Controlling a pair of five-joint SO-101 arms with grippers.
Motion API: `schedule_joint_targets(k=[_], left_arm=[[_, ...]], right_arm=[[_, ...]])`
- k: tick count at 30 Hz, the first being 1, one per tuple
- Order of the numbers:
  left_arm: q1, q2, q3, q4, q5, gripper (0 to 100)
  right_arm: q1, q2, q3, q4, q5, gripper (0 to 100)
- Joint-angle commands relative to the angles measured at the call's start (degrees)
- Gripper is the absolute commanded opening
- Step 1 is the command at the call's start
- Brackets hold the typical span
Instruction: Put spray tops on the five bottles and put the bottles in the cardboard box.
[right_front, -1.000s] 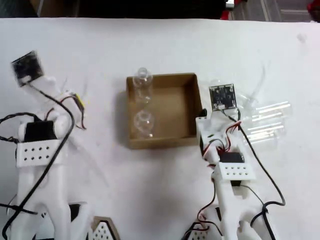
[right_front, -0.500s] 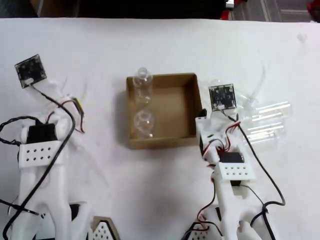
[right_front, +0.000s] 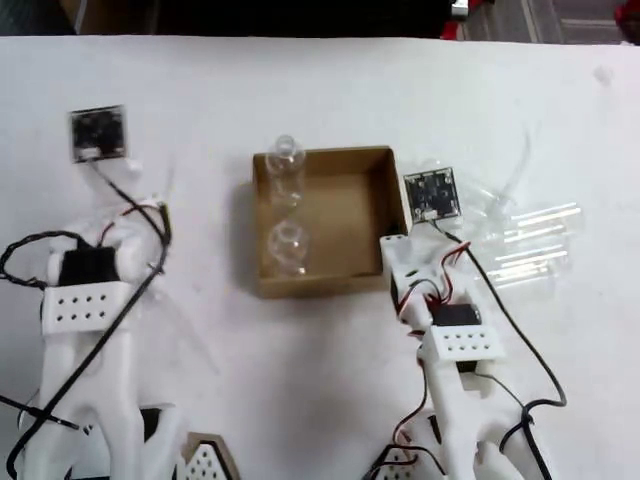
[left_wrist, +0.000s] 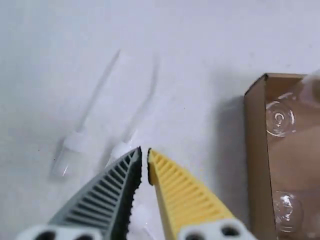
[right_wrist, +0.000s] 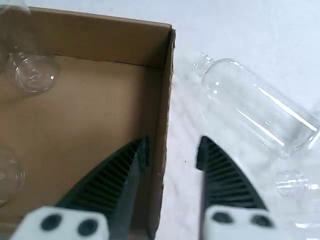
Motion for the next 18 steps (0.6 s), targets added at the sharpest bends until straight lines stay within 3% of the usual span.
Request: schedule_joint_targets(k=[1, 6, 10, 12, 17, 18], left_arm=[[3.74, -1.89, -0.53, 2.29, -1.32, 2], [3.47, -1.89, -0.62, 2.64, 2.29, 2], [3.56, -1.89, -0.53, 2.64, 2.55, 2], [3.65, -1.89, -0.53, 2.73, 2.55, 2], [3.47, -1.89, -0.44, 2.73, 2.64, 2], [3.38, -1.80, -0.44, 2.64, 2.64, 2]], right_arm=[[1.10, -1.63, -0.62, -1.27, 0.00, 16.5], [1.10, -1.63, -0.62, -1.27, 0.00, 35.1], [1.10, -1.63, -0.62, -1.27, 0.18, 36.1], [1.10, -1.63, -0.62, -1.27, 0.44, 31.7], [1.71, -1.63, -0.62, -1.27, 0.44, 0.0], [1.80, -1.63, -0.62, -1.27, 0.44, 3.8]])
